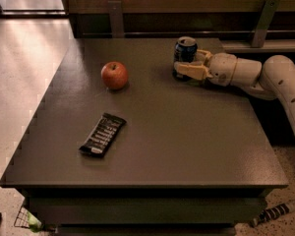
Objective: Place pepsi can upright
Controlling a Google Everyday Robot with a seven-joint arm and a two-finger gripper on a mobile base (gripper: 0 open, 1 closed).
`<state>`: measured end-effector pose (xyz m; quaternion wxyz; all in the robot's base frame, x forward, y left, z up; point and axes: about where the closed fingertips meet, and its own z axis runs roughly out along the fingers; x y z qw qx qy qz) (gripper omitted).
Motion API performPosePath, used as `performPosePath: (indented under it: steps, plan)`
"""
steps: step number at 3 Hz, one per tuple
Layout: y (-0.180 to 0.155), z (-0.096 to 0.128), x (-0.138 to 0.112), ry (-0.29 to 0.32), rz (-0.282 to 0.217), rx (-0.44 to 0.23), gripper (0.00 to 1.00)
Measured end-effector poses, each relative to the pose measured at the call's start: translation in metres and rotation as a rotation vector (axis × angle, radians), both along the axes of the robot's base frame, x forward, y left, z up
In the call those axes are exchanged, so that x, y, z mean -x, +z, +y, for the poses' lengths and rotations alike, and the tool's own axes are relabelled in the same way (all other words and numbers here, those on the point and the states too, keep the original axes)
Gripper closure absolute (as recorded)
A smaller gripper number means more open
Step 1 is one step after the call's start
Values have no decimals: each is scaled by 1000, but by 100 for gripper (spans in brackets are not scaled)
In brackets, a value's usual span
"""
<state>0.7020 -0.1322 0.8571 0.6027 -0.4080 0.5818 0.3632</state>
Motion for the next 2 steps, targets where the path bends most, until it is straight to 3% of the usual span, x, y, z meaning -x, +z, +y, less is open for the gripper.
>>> performPosePath:
  steps: [2]
  plan:
    - [0,0,0,0,0,0,12]
